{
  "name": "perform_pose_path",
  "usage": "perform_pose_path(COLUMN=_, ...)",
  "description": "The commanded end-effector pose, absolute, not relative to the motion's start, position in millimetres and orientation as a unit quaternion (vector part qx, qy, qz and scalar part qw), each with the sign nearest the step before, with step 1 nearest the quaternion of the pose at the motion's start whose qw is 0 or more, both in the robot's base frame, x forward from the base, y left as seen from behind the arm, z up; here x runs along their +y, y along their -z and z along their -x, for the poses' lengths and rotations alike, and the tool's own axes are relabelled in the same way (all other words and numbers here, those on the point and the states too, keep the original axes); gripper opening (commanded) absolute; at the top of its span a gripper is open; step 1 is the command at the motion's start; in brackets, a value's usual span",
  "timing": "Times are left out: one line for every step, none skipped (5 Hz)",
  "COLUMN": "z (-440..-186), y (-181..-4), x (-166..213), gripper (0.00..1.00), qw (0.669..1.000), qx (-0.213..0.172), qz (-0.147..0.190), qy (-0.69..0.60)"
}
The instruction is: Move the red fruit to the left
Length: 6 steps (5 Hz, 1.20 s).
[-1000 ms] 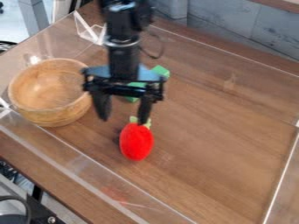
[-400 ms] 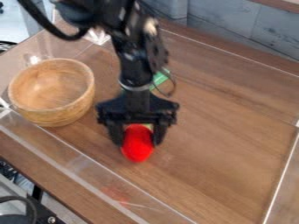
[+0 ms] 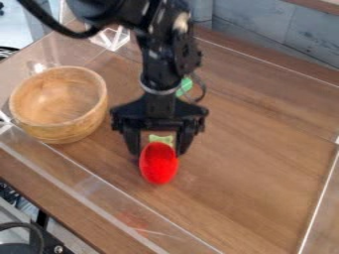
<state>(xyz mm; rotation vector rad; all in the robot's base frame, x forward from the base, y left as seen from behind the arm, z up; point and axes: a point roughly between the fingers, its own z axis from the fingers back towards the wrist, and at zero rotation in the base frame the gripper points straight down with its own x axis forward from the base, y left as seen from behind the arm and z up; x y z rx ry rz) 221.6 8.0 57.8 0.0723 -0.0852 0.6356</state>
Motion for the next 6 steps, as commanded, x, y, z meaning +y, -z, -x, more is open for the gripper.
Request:
perform_pose_path(z=-225, y=-68.9, x=16, gripper=1.00, qw=0.953, qx=-0.067, qz=-0.037, qy=-0.293)
perform_pose_path(z=-221, y=-68.1, x=24, gripper=1.00, qw=0.957, qx=-0.063, qz=-0.045, qy=-0.279)
perform_pose_path(z=-221, y=-60.9, x=23, gripper=1.00, qw=0.951, qx=-0.056, qz=-0.053, qy=-0.298)
perform_pose_path(z=-221, y=-54.4, x=21, gripper=1.00, qw=0.946, qx=-0.049, qz=-0.061, qy=-0.316)
perform_pose_path(z=-217, y=-51.7, x=14, gripper=1.00, qw=0.949, qx=-0.047, qz=-0.064, qy=-0.304)
perform_pose_path(z=-214, y=-51.2, x=9, gripper=1.00, qw=0.953, qx=-0.044, qz=-0.064, qy=-0.294)
